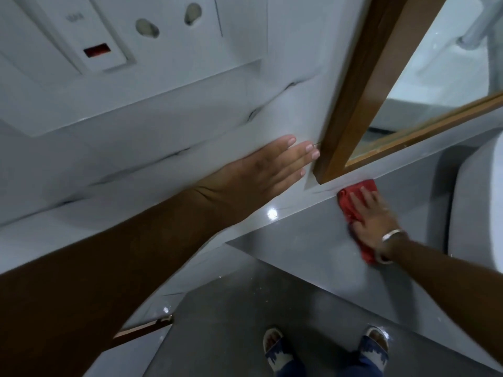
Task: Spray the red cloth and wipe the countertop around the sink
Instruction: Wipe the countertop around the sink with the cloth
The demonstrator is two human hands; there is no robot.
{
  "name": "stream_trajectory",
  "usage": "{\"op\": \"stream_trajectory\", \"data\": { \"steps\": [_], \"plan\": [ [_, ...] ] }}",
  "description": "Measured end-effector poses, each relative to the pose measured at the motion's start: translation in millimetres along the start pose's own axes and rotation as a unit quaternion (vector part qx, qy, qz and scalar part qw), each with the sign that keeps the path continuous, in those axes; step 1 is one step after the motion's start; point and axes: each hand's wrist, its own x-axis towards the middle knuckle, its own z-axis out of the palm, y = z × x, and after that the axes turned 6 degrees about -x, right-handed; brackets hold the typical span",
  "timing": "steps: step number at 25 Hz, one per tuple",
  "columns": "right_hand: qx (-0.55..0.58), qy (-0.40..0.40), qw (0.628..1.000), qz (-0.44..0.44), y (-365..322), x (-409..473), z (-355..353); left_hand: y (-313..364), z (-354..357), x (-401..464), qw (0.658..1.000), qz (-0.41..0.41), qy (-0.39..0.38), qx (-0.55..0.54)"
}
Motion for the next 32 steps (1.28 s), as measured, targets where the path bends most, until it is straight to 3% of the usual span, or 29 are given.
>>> {"op": "stream_trajectory", "data": {
  "steps": [2, 5, 8, 12, 14, 16, 17, 19, 21, 22, 23, 24, 26, 27, 30, 31, 32],
  "plan": [
    [-0.065, 0.030, 0.995, -0.067, -66, -16, 15, 1, 0, 0, 1.000, -0.001, 0.004, 0.001],
    [-0.140, 0.062, 0.949, -0.274, -159, -35, 29, 1, 0, 1, 1.000, -0.001, 0.007, 0.007],
    [-0.143, 0.033, 0.923, -0.355, -172, -48, 25, 1, -3, 1, 1.000, 0.000, 0.000, 0.008],
    [-0.150, 0.028, 0.932, -0.328, -33, -99, 35, 3, -3, 1, 1.000, 0.006, 0.003, -0.002],
    [-0.078, 0.039, 0.980, -0.180, 24, -102, 24, 5, -2, 1, 1.000, 0.012, 0.001, 0.002],
    [0.009, 0.034, 0.999, 0.029, 9, -87, 21, 4, -2, 1, 1.000, 0.014, -0.007, 0.006],
    [0.001, 0.048, 0.997, 0.060, -13, -85, 26, 5, -1, 1, 1.000, 0.017, -0.009, 0.008],
    [-0.049, 0.060, 0.993, -0.091, -41, -111, 46, 5, -1, 0, 1.000, 0.019, -0.015, 0.003],
    [-0.126, 0.047, 0.952, -0.274, 1, -143, 61, 6, 0, -1, 1.000, 0.020, -0.013, 0.000],
    [-0.136, 0.039, 0.951, -0.273, 33, -148, 57, 6, 1, -2, 1.000, 0.022, -0.014, 0.002],
    [-0.115, 0.031, 0.971, -0.207, 52, -146, 49, 6, 2, -3, 1.000, 0.023, -0.015, 0.002],
    [-0.068, 0.018, 0.993, -0.100, 57, -143, 43, 6, 2, -3, 1.000, 0.021, -0.014, -0.002],
    [-0.012, -0.001, 0.997, 0.072, 27, -137, 42, 5, 1, -2, 1.000, 0.015, -0.003, -0.013],
    [-0.010, -0.003, 0.998, 0.068, 3, -142, 50, 4, 1, -2, 1.000, 0.012, -0.001, -0.018],
    [-0.052, -0.013, 0.980, -0.192, 12, -177, 61, 3, -2, -1, 1.000, 0.018, -0.007, -0.017],
    [-0.055, -0.006, 0.975, -0.217, 39, -175, 59, 3, -2, -1, 1.000, 0.022, -0.012, -0.015],
    [-0.028, -0.007, 0.985, -0.171, 57, -166, 54, 3, -2, -2, 0.999, 0.024, -0.018, -0.015]
  ]
}}
